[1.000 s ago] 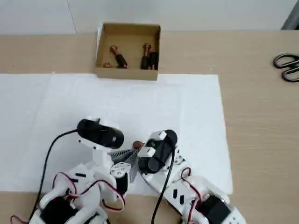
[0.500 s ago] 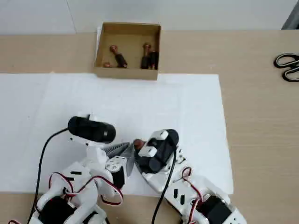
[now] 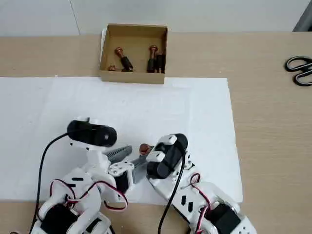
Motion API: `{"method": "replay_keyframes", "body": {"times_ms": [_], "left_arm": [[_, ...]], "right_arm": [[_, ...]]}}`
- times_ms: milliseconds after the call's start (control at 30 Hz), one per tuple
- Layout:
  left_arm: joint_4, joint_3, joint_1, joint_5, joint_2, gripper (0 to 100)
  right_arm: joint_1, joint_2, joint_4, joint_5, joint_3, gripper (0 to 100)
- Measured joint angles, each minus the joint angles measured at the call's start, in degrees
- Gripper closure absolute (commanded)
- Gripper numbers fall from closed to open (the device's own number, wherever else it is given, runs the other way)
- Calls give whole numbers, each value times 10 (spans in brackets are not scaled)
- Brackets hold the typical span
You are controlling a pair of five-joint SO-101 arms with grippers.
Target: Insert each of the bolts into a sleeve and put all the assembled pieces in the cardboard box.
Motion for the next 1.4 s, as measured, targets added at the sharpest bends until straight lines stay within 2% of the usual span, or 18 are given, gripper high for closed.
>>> {"method": "replay_keyframes", "body": {"times_ms": [133,300,633,767,900,1067,1400], "left_arm": [[0,-24,-57,-14,-4,823],[0,-29,-128,-16,-3,999],[0,-49,-224,-16,-4,994],[0,-17,-262,-16,-3,994],[0,18,-293,-16,0,994],[-1,38,-299,-18,0,994],[-1,41,-301,-40,0,994]], "right_arm": [[33,0,-2,0,0,995],[58,0,-4,0,0,995],[123,4,-43,0,-1,995],[149,62,-69,-9,-25,995],[177,194,-104,-46,-120,995],[208,444,-104,-112,-296,995],[207,831,-83,-121,-657,995]]}}
